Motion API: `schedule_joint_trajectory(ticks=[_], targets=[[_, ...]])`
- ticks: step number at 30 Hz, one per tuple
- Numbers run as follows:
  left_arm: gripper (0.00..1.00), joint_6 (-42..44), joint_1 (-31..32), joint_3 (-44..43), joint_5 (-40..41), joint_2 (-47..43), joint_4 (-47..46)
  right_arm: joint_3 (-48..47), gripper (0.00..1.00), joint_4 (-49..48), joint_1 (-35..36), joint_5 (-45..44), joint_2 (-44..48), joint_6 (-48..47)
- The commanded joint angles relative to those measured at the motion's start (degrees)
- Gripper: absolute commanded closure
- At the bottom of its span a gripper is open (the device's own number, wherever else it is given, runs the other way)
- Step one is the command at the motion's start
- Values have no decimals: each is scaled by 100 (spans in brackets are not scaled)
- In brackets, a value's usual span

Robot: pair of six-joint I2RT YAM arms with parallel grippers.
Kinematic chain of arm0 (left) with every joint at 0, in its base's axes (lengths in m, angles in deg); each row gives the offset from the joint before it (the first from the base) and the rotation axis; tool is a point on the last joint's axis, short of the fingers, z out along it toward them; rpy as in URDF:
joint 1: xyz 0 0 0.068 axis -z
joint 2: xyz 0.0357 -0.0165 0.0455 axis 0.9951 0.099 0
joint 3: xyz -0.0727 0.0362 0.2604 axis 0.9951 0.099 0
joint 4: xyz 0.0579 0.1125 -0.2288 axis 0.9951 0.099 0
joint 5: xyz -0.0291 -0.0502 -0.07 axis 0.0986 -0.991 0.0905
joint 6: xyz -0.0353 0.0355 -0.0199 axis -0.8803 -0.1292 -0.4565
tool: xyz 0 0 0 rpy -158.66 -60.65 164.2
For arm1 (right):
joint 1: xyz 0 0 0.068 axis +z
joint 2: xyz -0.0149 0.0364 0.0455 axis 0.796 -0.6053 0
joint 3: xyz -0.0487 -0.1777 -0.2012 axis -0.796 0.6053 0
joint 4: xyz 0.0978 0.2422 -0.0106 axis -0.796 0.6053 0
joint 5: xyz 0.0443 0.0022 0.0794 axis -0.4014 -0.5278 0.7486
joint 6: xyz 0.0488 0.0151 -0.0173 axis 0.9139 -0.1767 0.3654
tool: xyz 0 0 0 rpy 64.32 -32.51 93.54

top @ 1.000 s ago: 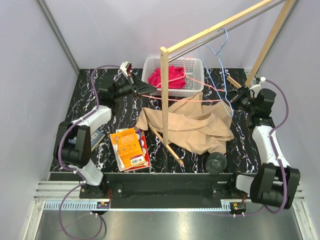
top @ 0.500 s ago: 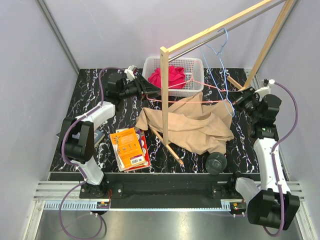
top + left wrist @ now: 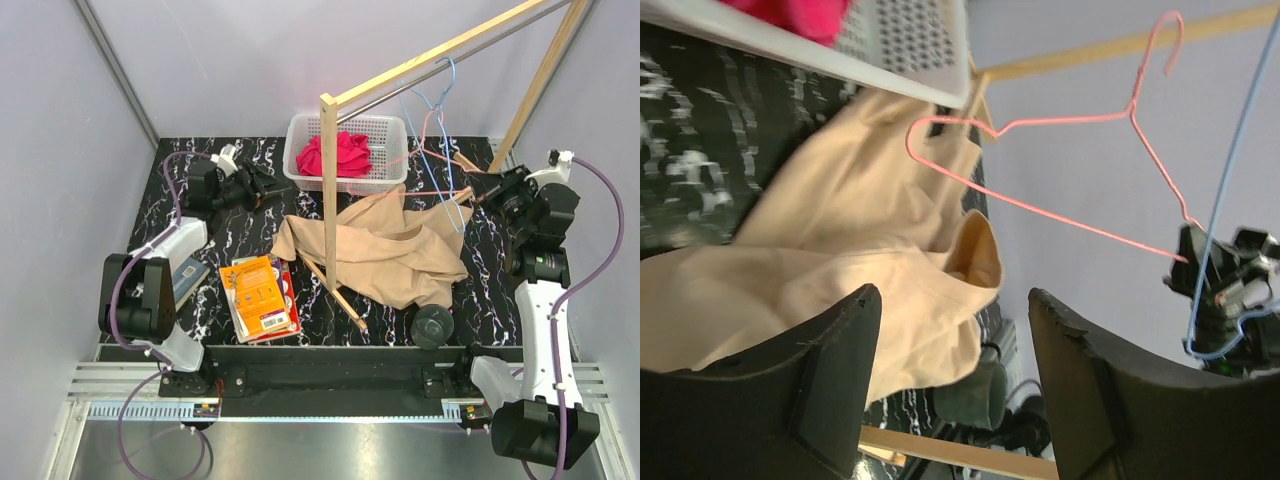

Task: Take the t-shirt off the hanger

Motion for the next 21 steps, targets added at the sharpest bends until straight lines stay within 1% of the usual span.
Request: schedule_joint_trajectory(ticks=[1, 4, 8, 10, 15, 17, 21], targets=[[36, 335, -131, 296, 395, -703, -6, -573, 100, -10, -62, -213, -11, -147], [37, 511, -132, 401, 404, -1011, 161, -932, 100, 121, -71, -300, -82, -296], [37, 642, -131, 612, 316, -1450, 284, -1610, 100, 647, -71, -626, -283, -945], [37, 783, -132, 753, 368, -1635, 442, -2013, 100, 754, -71, -714, -433, -1122], [37, 1064, -79, 1043, 316, -2189, 592, -2682, 100, 1053, -71, -1092, -644, -1737], [37, 1292, -44, 1087, 438, -2417, 880, -2999, 100, 1140, -71, -1171, -688, -1965], [37, 1548, 105, 1184, 606, -2769, 1172, -3579, 100, 1404, -71, -1268, -846, -2212]])
